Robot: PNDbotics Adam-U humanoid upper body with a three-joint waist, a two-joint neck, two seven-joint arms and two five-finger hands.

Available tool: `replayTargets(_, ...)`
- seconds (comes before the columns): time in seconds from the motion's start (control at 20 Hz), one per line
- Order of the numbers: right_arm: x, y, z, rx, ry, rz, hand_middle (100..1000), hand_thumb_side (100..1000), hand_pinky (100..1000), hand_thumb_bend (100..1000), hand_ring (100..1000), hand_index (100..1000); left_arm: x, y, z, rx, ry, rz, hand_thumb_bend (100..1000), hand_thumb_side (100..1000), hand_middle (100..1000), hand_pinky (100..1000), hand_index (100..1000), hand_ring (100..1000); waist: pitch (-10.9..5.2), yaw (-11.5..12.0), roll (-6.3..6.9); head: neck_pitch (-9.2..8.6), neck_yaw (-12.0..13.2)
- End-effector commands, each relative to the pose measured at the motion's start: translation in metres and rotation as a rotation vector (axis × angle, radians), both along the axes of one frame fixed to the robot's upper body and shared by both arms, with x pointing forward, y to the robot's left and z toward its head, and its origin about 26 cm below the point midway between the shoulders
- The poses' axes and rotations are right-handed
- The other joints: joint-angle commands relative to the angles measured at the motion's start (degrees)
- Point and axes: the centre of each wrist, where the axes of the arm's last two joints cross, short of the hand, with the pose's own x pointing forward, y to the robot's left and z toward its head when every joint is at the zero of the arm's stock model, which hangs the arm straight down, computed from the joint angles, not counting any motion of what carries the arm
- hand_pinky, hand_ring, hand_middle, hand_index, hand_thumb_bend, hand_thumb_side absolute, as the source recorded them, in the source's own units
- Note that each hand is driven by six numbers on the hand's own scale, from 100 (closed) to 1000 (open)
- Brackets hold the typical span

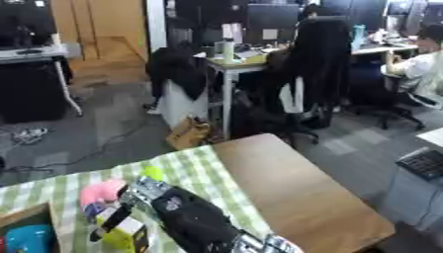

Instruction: Pick up objects on the table and place them in the box.

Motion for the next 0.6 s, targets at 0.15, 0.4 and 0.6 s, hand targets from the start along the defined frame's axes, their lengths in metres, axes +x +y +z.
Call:
replayTargets(0.15, 0.003, -0.007, -0.001, -0.046, -0.041, -0.016, 952, 1000, 994, 810, 1000, 1000, -0.002, 0.002, 0.01, 0.018, -0.033, 0.007, 268, 1000, 882, 864, 926, 903, -1.35, 0.0, -0.75, -0.59, -0.58)
replayTargets(0.4, 0.002, -0.013, -0.01, -0.044, -0.035, -0.031, 952, 1000, 993, 813, 1000, 1000, -0.002, 0.003, 0.01, 0.018, -0.036, 0.013, 269, 1000, 881, 863, 924, 903, -1.29, -0.03, -0.75, -1.32, 1.1)
replayTargets(0.6, 0.001, -0.012, -0.012, -0.011, -0.028, -0.028, 950, 1000, 990, 811, 1000, 1000, -0.003, 0.003, 0.01, 0.016, -0.037, 0.015, 267, 1000, 881, 864, 924, 903, -1.16, -0.14, -0.75, -2.69, 2.97)
